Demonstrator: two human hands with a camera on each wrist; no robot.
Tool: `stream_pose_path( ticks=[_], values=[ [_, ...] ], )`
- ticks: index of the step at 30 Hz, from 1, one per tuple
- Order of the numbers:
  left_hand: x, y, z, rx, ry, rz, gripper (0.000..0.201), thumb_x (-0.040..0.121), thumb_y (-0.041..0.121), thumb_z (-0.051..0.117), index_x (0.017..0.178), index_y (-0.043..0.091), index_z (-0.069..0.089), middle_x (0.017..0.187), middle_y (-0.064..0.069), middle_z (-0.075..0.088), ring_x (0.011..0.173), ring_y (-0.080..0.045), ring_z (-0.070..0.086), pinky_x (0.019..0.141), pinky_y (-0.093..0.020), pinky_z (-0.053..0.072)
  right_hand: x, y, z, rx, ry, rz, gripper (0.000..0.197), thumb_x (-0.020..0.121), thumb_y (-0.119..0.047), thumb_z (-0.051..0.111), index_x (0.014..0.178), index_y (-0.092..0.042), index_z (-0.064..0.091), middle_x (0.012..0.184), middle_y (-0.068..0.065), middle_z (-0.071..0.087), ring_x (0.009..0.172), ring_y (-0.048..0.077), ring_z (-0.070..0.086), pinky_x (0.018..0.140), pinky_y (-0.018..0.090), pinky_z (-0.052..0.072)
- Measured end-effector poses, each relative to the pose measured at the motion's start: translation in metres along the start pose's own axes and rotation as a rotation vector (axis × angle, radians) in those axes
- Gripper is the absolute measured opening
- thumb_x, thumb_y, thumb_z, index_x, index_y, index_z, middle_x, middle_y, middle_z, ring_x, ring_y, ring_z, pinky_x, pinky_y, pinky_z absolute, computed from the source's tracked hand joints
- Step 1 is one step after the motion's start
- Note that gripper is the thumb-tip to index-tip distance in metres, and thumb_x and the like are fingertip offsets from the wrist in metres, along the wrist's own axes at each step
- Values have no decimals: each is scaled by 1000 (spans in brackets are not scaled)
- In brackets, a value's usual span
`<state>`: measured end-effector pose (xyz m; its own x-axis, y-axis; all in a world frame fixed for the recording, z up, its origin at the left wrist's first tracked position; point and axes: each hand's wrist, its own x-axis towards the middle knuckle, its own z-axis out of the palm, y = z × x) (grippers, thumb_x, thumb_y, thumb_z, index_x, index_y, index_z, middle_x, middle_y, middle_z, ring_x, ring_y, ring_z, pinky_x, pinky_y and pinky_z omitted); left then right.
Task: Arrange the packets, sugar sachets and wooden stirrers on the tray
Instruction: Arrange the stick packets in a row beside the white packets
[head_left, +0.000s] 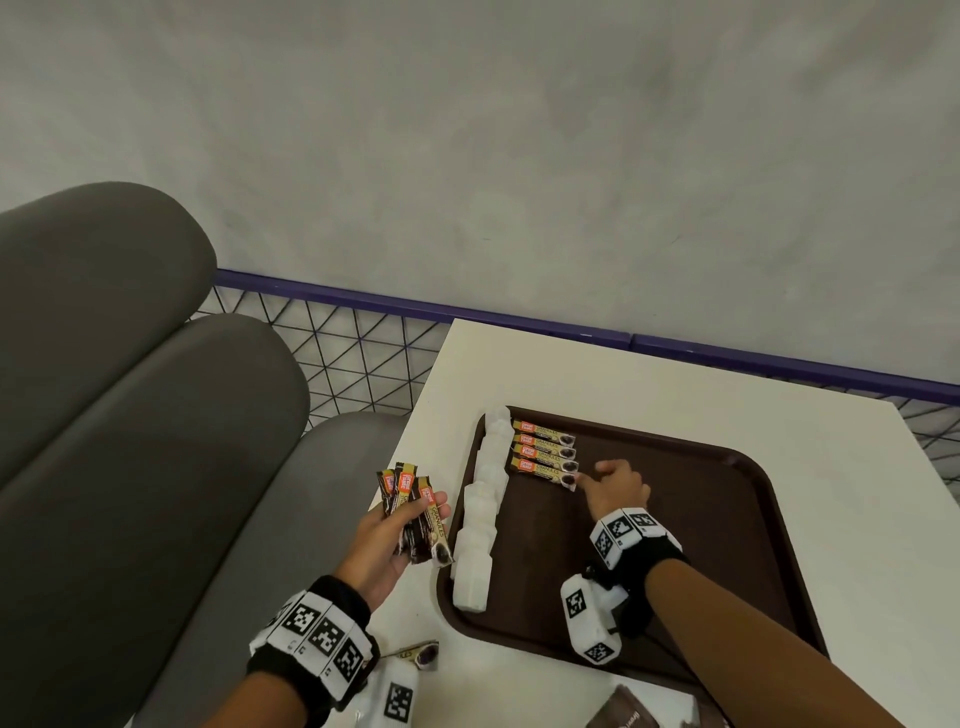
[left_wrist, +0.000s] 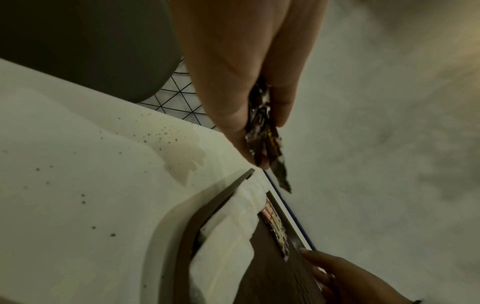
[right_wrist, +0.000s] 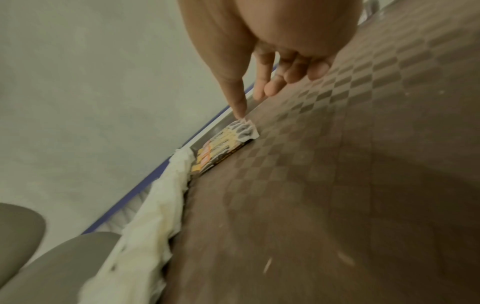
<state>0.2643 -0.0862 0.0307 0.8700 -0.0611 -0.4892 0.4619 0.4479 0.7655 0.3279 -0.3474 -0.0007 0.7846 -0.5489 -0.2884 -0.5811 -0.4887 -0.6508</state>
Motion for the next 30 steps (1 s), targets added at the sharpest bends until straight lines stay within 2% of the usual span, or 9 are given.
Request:
stream_pose_path(
  ticks=[5, 9, 13, 14, 17, 20, 23, 25, 30],
  values=[
    [-6, 1, 10, 36, 8, 38, 18, 91, 7, 54, 107, 7, 62, 106, -12, 71, 103, -24, 65, 86, -37, 51, -38, -5, 2, 185, -4, -268, 14, 80, -7, 62, 90, -15, 57, 90, 4, 56, 98, 22, 46, 78, 28, 36],
    [-11, -1, 19, 72, 8, 66, 16, 91, 11, 54, 104, 13, 64, 112, -7, 69, 106, -24, 63, 87, -38, 49, -69, -9, 8, 234, -297, -440, 22, 82, -6, 61, 75, -26, 54, 82, -5, 58, 85, 15, 55, 79, 26, 46],
    [-16, -6, 24, 95, -18, 73, 22, 91, 16, 56, 112, 15, 64, 115, -5, 68, 108, -22, 62, 85, -35, 50, -89, -9, 18, 71, -488, -634, 6, 88, -24, 57, 84, -24, 61, 90, -1, 63, 89, 16, 57, 84, 32, 48],
    [-18, -7, 26, 98, -26, 76, 24, 92, 16, 55, 114, 15, 63, 117, -4, 68, 109, -21, 62, 86, -35, 49, -93, -8, 20, 40, -515, -659, 13, 88, -30, 57, 89, -20, 64, 91, -1, 63, 87, 15, 56, 82, 31, 47],
    [-22, -8, 30, 96, -39, 97, 24, 93, 16, 52, 115, 17, 62, 119, -4, 66, 110, -21, 60, 87, -36, 48, -106, -11, 20, 60, -617, -651, 26, 88, -39, 57, 94, -16, 65, 88, -1, 63, 75, 4, 50, 72, 24, 40],
    [-26, -8, 34, 74, -42, 113, 20, 94, 14, 51, 110, 18, 62, 116, -5, 67, 108, -24, 60, 88, -38, 48, -114, -13, 18, 134, -665, -611, 9, 86, -27, 62, 84, -23, 55, 82, -6, 58, 72, 4, 50, 71, 23, 42],
    [-27, -6, 33, 58, -3, 131, 22, 93, 12, 53, 113, 11, 61, 107, -12, 68, 94, -23, 65, 79, -35, 51, -111, -13, 15, 202, -640, -547, 21, 82, -18, 66, 76, -29, 49, 74, -7, 56, 71, 14, 53, 72, 30, 45],
    [-26, -4, 30, 39, 17, 148, 17, 92, 11, 54, 108, 10, 62, 98, -11, 69, 82, -17, 69, 70, -29, 55, -109, -14, 9, 224, -657, -535, 21, 82, -15, 66, 77, -29, 52, 72, -5, 58, 67, 16, 54, 66, 28, 46],
    [-24, -1, 24, 73, 48, 166, 15, 88, 5, 59, 102, 10, 61, 90, -7, 66, 80, -17, 64, 62, -27, 55, -101, -8, -3, 211, -645, -578, 17, 84, -15, 64, 86, -32, 60, 74, -4, 59, 65, 2, 51, 65, 15, 41]
  ],
)
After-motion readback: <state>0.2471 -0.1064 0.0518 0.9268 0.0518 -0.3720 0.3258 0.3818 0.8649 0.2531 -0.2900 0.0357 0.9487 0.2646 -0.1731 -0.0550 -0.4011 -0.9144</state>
